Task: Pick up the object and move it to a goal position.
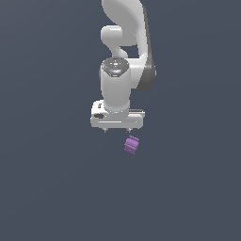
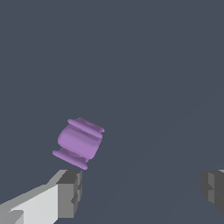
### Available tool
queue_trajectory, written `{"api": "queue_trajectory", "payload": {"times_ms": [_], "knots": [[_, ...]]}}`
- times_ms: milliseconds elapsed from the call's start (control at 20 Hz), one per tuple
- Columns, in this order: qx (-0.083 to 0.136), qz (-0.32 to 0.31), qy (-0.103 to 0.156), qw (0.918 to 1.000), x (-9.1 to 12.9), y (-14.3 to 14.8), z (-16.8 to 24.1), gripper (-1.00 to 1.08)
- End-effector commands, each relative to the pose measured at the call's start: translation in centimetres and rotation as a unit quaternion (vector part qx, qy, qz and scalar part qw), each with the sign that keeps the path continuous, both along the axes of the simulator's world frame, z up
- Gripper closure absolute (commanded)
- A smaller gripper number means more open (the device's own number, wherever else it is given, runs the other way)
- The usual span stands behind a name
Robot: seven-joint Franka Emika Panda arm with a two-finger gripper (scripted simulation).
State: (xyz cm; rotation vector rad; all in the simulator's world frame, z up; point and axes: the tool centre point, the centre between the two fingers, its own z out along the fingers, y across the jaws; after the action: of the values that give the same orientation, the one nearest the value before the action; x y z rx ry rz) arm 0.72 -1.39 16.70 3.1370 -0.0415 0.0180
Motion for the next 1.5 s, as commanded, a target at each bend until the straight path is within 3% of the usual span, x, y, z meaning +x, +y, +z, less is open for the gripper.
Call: {"api": "queue_trajectory", "payload": {"times_ms": [0,400,900,1450], "knots": [[0.001,-0.012,0.0,0.9999,0.0,0.4,-0.4,-0.92],[0.003,-0.077,0.002,0.997,0.1,2.6,-2.7,-0.92],[0.004,-0.174,0.004,0.9847,0.0,5.8,-6.1,-0.92],[0.003,-0.22,0.005,0.9754,-0.2,7.3,-7.7,-0.92]]}}
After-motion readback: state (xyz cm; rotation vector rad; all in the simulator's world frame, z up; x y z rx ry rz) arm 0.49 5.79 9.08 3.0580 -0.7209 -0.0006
